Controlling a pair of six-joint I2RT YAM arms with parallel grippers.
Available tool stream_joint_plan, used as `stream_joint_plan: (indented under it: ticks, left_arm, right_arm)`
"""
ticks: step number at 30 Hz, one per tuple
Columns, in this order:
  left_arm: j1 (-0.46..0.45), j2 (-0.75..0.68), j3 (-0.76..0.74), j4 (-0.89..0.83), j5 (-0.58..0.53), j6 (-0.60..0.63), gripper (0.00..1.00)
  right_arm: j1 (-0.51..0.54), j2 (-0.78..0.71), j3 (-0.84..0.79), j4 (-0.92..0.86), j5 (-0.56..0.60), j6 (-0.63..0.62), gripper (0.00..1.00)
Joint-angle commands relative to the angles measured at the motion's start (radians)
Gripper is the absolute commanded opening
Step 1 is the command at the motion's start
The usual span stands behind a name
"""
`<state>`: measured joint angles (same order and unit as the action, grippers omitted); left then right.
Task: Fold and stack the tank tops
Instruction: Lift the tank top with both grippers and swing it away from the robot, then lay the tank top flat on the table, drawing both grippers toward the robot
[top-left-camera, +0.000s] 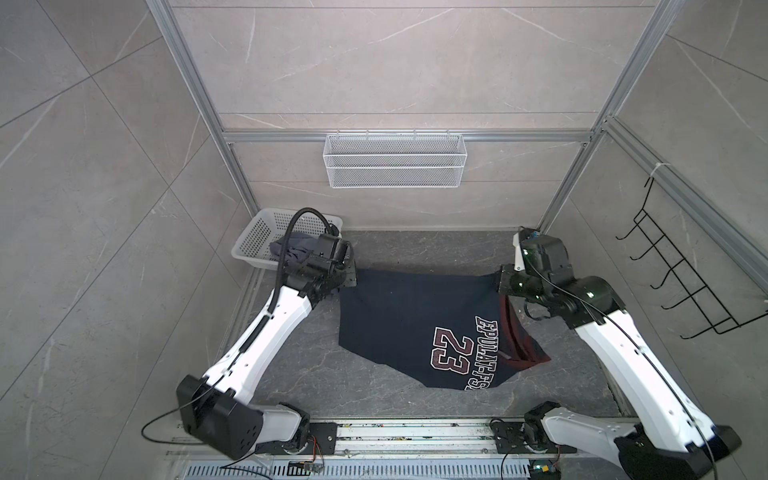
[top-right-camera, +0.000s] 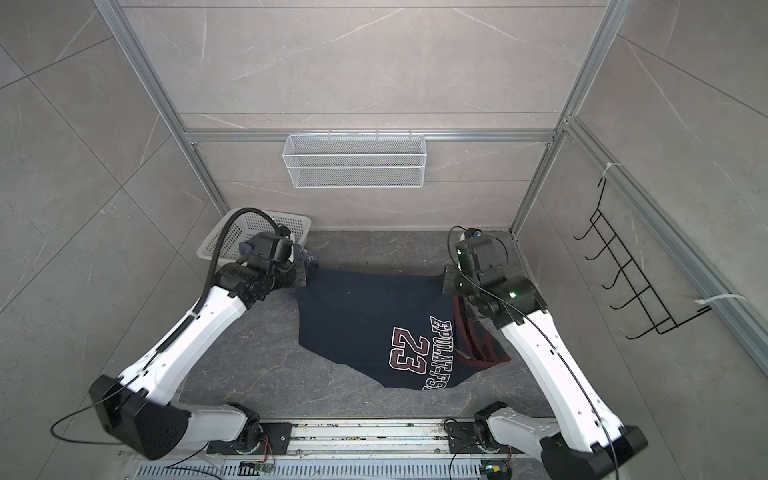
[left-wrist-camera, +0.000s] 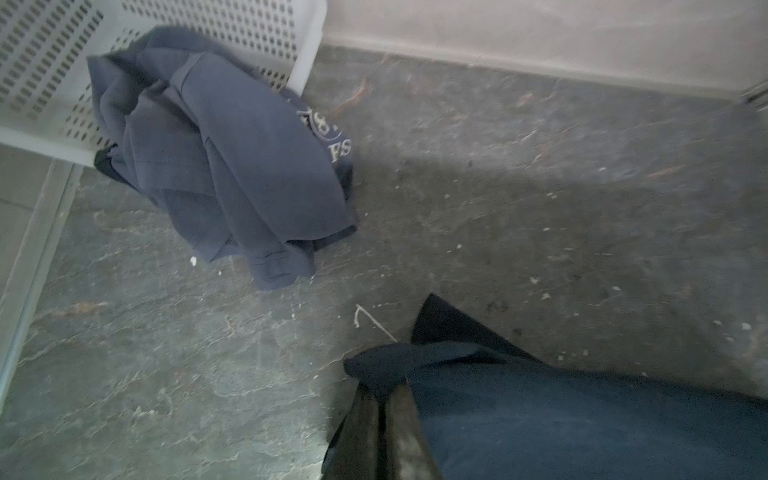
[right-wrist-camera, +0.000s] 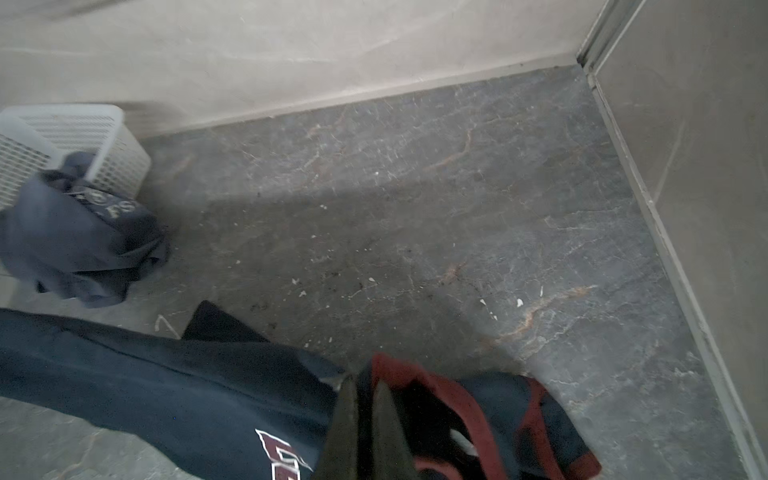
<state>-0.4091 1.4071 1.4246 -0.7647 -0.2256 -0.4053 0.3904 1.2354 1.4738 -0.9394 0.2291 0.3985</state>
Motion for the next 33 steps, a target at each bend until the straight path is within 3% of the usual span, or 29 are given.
stream_joint_plan:
  ticks: [1, 4, 8, 10, 12, 15, 18, 21, 25, 29, 30, 31, 32, 33]
  left_arm:
    - [0.068, 0.033, 0.277, 0.017, -0.001, -0.019, 0.0]
    - [0.072, 0.154, 0.529, 0.038, 0.043, 0.024, 0.0]
    - [0.082, 0.28, 0.848, 0.023, 0.024, 0.1, 0.0]
    - [0.091, 0.294, 0.926, 0.031, 0.032, 0.134, 0.0]
    - [0.092, 0.255, 0.898, 0.072, 0.052, 0.165, 0.0]
    - [0.092, 0.088, 0.633, 0.226, 0.092, 0.164, 0.0]
    - [0.092, -0.109, 0.305, 0.361, 0.118, 0.153, 0.0]
    - [0.092, -0.259, 0.04, 0.38, 0.167, 0.103, 0.0]
    - [0.09, -0.402, -0.322, 0.338, 0.243, -0.056, 0.0]
    - [0.089, -0.496, -0.657, 0.281, 0.297, -0.266, 0.05]
    - [0.089, -0.516, -0.716, 0.263, 0.31, -0.302, 0.07]
    - [0.089, -0.543, -0.774, 0.237, 0.315, -0.337, 0.14]
    - [0.089, -0.571, -0.81, 0.199, 0.296, -0.378, 0.26]
    - [0.089, -0.603, -0.838, 0.151, 0.273, -0.413, 0.43]
  right_arm:
    - [-0.036, 0.068, 0.222, 0.03, 0.072, -0.021, 0.0]
    - [-0.057, 0.179, 0.425, 0.061, 0.078, -0.045, 0.0]
    - [-0.069, 0.327, 0.719, 0.044, 0.095, -0.113, 0.0]
    - [-0.069, 0.362, 0.818, 0.025, 0.097, -0.132, 0.0]
    - [-0.068, 0.364, 0.863, 0.021, 0.071, -0.138, 0.0]
    - [-0.069, 0.284, 0.76, 0.075, -0.02, -0.137, 0.0]
    - [-0.069, 0.156, 0.523, 0.151, -0.111, -0.121, 0.0]
    - [-0.065, 0.043, 0.272, 0.176, -0.191, -0.053, 0.0]
    - [-0.041, -0.071, -0.125, 0.195, -0.328, 0.053, 0.0]
    - [-0.004, -0.177, -0.486, 0.183, -0.295, 0.14, 0.02]
    - [-0.004, -0.188, -0.55, 0.178, -0.299, 0.153, 0.1]
    - [-0.005, -0.194, -0.609, 0.173, -0.308, 0.166, 0.26]
    - [-0.004, -0.195, -0.655, 0.17, -0.317, 0.172, 0.41]
    - [-0.004, -0.194, -0.681, 0.164, -0.315, 0.177, 0.49]
